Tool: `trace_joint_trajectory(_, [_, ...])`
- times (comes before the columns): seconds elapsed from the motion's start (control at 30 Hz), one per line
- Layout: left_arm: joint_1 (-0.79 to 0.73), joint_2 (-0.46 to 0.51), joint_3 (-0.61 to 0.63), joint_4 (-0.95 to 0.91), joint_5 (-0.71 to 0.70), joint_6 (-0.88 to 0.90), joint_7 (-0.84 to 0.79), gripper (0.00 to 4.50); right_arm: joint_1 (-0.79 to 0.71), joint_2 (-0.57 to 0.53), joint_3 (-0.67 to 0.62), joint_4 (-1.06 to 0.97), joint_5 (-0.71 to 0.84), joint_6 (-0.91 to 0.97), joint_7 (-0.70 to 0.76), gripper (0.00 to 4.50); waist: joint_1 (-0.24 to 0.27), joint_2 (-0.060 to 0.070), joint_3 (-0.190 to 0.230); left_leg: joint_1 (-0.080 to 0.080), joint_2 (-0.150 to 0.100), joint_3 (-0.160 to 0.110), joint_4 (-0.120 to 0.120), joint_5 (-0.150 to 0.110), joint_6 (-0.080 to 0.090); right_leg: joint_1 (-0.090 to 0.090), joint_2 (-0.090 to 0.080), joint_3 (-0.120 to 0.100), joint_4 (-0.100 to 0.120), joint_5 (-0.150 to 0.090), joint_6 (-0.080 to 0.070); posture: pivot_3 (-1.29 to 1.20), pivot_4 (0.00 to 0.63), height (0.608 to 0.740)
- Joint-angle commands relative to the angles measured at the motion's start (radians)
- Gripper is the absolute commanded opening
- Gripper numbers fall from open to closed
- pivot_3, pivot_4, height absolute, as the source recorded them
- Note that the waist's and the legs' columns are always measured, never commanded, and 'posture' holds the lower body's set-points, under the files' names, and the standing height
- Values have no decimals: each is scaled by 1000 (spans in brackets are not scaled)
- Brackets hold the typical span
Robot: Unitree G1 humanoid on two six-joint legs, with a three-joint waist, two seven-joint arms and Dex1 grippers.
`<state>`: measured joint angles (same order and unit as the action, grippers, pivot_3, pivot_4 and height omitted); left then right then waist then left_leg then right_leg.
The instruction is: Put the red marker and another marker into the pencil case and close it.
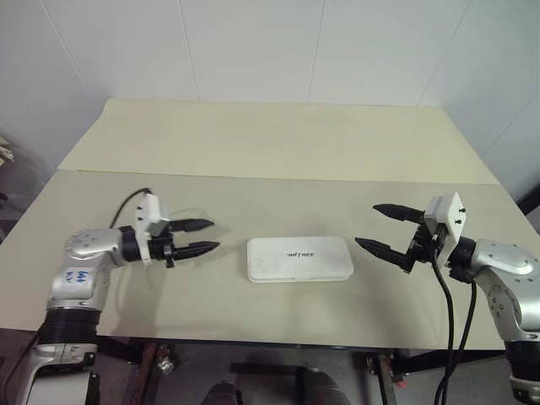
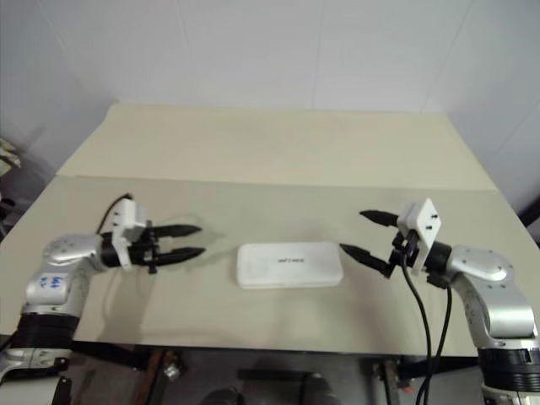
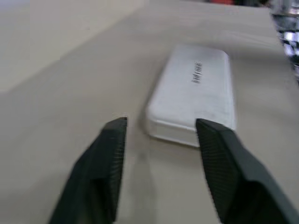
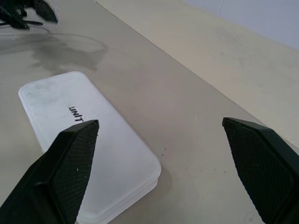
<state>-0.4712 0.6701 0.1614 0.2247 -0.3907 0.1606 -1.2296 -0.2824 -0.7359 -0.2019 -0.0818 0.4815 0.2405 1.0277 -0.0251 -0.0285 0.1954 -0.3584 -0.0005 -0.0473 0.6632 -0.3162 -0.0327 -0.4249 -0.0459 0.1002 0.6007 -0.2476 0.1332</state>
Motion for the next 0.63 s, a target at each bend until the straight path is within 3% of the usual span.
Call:
trace_joint_trajectory(0.03, [-33,23,42,27,-27,-37,-4,3555,-17,-35,-34,16,-3,-33,25,4500,-1,0,0,0,0,0,0,0,0,0,0,0,0,0,0,0,150,740])
trace_joint_trajectory(0.13, [-57,24,43,47,-26,-49,-12,4484,-19,-51,-44,33,-7,-41,36,4500,-2,0,0,0,0,0,0,0,0,0,0,0,0,0,0,0,150,740])
trace_joint_trajectory(0.4, [-144,-1,33,140,-34,-97,-39,4484,23,-72,-71,-20,0,-31,19,4500,-3,0,0,0,0,1,0,0,0,-1,0,0,1,0,0,0,150,740])
trace_joint_trajectory(0.63, [-109,-5,21,73,-72,-38,-79,4484,57,-56,-92,-40,-5,-30,-16,4500,-5,0,0,-1,0,1,0,0,0,-1,0,1,0,0,0,0,150,740])
